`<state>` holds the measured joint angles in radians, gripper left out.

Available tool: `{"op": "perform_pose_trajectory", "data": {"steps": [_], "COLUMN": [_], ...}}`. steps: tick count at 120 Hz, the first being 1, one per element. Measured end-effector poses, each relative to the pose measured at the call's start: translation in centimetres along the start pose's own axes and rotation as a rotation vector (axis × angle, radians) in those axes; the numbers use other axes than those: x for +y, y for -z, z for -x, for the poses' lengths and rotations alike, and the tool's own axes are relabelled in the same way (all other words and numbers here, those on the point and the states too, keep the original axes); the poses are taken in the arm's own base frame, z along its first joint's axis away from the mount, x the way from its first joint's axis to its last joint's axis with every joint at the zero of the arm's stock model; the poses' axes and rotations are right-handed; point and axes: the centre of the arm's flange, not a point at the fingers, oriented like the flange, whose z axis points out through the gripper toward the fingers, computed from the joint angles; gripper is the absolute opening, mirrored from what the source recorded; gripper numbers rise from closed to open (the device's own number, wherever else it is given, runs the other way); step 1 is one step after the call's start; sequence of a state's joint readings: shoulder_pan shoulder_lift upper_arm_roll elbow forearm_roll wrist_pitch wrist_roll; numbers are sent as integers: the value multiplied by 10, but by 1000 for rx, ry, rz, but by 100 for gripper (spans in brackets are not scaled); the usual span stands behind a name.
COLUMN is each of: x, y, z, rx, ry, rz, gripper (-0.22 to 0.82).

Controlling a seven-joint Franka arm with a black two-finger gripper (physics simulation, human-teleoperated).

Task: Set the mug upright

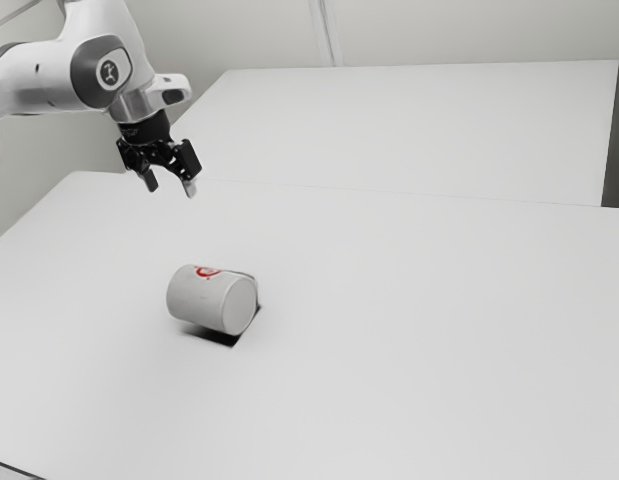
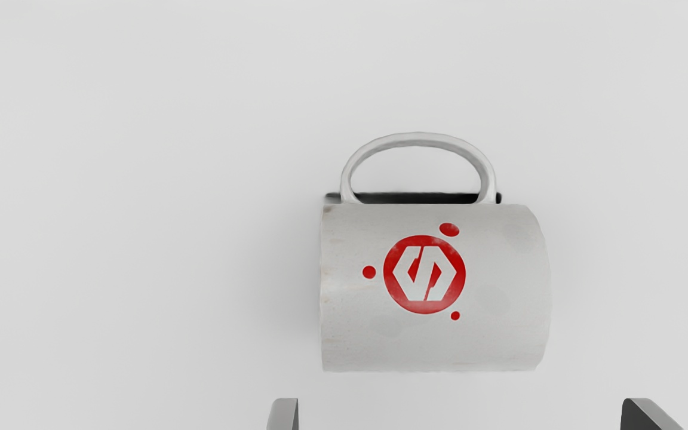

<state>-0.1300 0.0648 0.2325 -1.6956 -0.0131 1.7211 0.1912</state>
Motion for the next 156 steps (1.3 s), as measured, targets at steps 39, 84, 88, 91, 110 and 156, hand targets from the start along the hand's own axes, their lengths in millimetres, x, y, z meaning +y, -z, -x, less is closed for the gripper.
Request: {"op": "perform_pose_trajectory", "data": {"steps": [39, 84, 88, 91, 110, 156], "x": [-30, -99, -102, -105, -116, -120], "y": [-33, -130, -134, -137, -141, -199], "z": [-5, 22, 22, 22, -1, 1], "rx": [-42, -176, -173, -168, -118, -99], "ry": [77, 198, 194, 192, 140, 97], "rz": [175, 548, 561, 570, 585, 690], "gripper": [59, 57, 56, 56, 56, 56]}}
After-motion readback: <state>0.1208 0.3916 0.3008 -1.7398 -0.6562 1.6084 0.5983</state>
